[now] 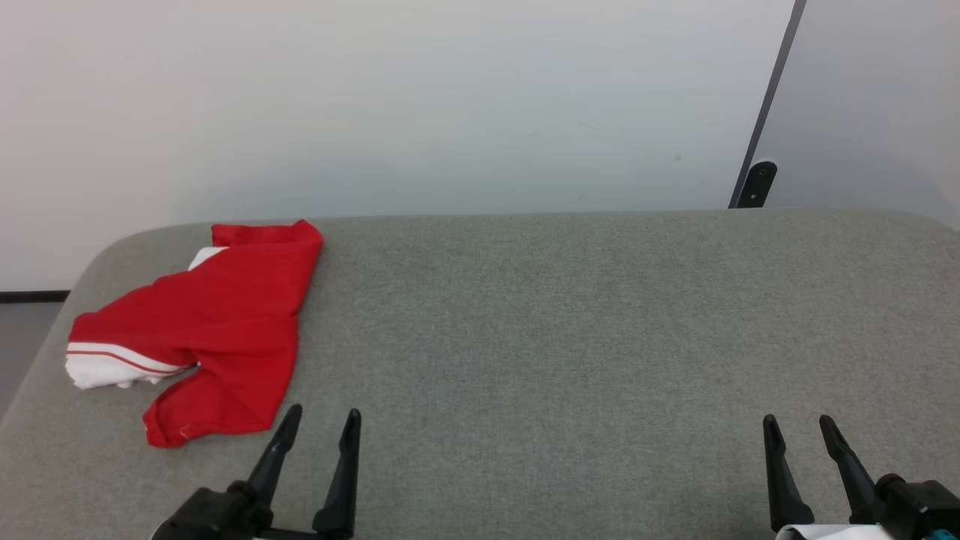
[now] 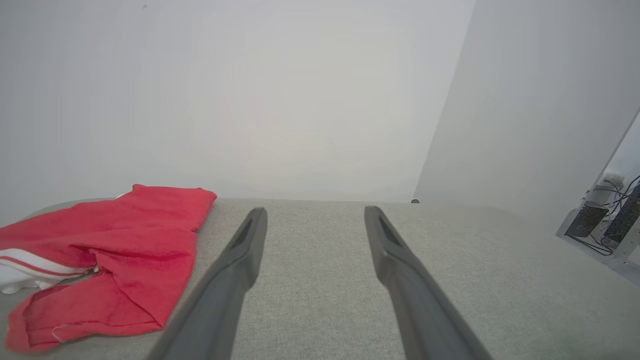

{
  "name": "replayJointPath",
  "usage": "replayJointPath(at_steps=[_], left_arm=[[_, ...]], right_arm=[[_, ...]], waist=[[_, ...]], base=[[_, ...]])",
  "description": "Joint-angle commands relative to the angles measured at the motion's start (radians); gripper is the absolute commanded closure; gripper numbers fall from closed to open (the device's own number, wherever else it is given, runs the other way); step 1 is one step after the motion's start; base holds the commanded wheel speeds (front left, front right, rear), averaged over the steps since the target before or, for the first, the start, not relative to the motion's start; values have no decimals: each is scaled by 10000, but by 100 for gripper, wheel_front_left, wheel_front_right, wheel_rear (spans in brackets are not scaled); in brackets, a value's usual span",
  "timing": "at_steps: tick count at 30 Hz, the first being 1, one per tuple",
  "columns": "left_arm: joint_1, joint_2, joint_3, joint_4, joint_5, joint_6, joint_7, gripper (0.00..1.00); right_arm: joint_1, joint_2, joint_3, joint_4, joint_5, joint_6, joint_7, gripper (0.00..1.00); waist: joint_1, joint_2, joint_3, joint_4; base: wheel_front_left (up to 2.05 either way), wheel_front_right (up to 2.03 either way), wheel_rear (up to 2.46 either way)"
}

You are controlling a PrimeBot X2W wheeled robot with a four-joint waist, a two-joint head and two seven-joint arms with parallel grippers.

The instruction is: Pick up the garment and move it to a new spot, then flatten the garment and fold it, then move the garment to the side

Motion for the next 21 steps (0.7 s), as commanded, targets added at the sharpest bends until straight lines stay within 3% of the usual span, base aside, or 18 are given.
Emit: replayJointPath(at_steps=[1, 21], left_arm=[[54, 54, -35, -91, 192, -36, -76, 0], [252, 167, -147, -452, 1694, -39, -464, 0]], right_arm=[[93, -26, 2, -93, -211, 6, -81, 0], [434, -28, 25, -326, -1716, 7, -464, 0]], waist=[[0, 0, -2, 2], [0, 0, -43, -13]], base=[[0, 0, 0], [0, 0, 0]])
